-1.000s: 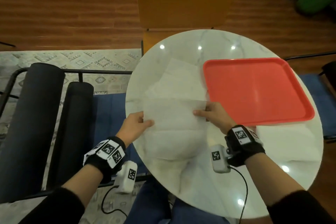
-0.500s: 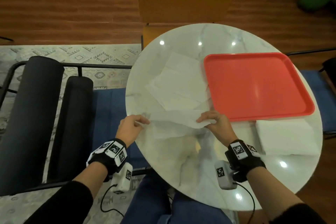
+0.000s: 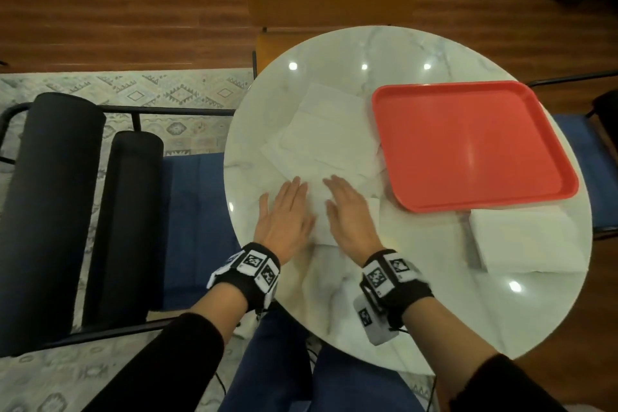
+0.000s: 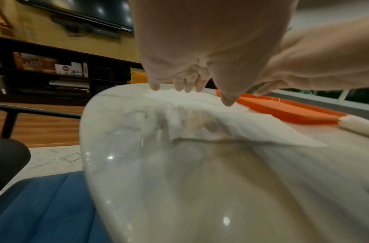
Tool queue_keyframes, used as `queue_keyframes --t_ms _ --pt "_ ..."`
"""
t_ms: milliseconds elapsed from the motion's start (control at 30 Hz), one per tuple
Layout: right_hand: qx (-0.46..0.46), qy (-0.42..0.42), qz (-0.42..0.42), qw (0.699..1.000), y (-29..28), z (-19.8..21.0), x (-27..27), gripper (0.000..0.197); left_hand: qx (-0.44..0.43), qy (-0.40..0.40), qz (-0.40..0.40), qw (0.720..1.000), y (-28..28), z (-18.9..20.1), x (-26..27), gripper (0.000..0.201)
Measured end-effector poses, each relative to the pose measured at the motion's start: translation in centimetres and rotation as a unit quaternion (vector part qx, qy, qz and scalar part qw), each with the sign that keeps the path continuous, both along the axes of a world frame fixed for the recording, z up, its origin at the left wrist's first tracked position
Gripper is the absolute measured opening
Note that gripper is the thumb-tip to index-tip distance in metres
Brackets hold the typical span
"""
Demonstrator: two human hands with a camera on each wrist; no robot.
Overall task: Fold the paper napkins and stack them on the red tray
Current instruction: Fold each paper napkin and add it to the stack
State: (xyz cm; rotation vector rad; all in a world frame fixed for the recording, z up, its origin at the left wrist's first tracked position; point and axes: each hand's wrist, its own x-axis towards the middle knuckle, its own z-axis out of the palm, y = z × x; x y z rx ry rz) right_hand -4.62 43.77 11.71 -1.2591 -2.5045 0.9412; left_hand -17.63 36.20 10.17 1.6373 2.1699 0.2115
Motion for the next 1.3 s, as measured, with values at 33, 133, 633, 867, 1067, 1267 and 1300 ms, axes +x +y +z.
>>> queue_keyframes --t_ms 33,133,633,867,1067,1267,1300 --pt "-0.024 -0.035 0.039 0.998 -0.9 -0.5 -0.8 0.047 -0.042 0.030 -0.011 0.999 -0.3 -0.6 0.3 0.064" --pt "-0.055 -0.123 0.118 0.984 -2.8 -2.6 -1.6 0.053 -0.107 0.062 -0.017 0.992 -2.3 -2.6 0.6 0.066" --pt "-0.025 -0.250 0.018 0.968 -1.3 -3.5 7.9 0.054 -0.058 0.078 0.010 0.995 -3.3 -2.2 -0.5 0.079" --pt "0.016 -0.254 -0.001 0.967 -1.0 -1.8 5.9 0.051 -0.047 0.051 0.107 0.992 0.8 -1.2 -2.4 0.044" --pt "-0.022 -0.188 0.028 0.982 1.0 1.1 4.8 0.059 -0.094 -0.049 0.141 0.984 1.4 0.9 -2.3 0.014" --pt "-0.111 -0.058 0.071 0.990 3.4 4.0 6.6 0.075 0.005 -0.243 0.045 0.969 1.9 8.1 1.5 0.026" --pt "-0.119 -0.059 0.063 0.989 3.9 4.4 7.5 0.069 0.023 -0.246 0.021 0.969 2.2 9.5 2.5 0.027"
